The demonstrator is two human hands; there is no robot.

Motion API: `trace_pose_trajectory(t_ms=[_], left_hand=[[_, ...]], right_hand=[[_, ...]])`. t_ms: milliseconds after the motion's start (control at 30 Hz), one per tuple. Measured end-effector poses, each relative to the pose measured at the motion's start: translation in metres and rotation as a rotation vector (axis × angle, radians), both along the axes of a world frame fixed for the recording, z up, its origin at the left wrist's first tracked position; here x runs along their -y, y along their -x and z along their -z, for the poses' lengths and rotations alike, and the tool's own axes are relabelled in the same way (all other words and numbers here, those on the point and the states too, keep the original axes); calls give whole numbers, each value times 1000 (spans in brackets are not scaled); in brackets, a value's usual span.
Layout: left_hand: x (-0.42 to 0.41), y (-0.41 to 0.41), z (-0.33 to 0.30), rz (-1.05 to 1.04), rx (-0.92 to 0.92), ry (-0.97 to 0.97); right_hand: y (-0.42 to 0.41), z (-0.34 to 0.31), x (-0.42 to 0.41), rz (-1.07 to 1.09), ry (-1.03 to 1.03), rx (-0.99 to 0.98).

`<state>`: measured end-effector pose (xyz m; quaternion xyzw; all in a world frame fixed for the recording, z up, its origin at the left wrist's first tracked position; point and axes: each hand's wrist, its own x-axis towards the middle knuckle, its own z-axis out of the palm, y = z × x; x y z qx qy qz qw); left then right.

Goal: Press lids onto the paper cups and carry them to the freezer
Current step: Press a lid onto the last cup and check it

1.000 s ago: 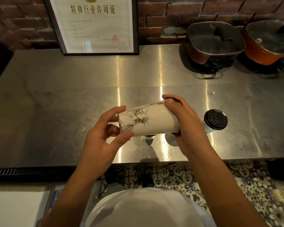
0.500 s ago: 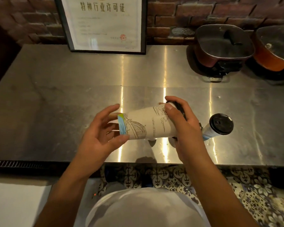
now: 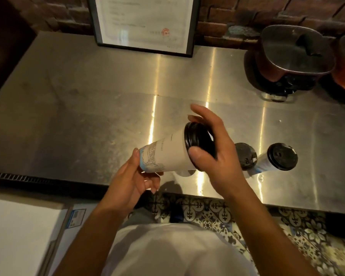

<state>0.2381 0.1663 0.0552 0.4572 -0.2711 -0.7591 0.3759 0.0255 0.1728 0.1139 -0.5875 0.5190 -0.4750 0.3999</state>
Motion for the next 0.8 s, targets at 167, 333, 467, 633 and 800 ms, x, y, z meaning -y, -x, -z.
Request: trace_pose_trajectory(t_ms=[167, 333, 467, 633, 800], left_hand=[[23, -23, -3, 92, 311, 111], [54, -48, 3, 50, 789, 477], [69, -49, 0, 215, 567, 509], [84, -62, 14, 135, 614, 532], [100, -91, 46, 63, 560, 410]], right_hand=[[-9, 1, 18, 18, -299, 153], [-31, 21, 32, 137, -311, -181], [-67, 50, 50, 147, -394, -231], [-100, 67, 65, 288, -425, 38], [-122, 91, 75, 257, -438, -57]])
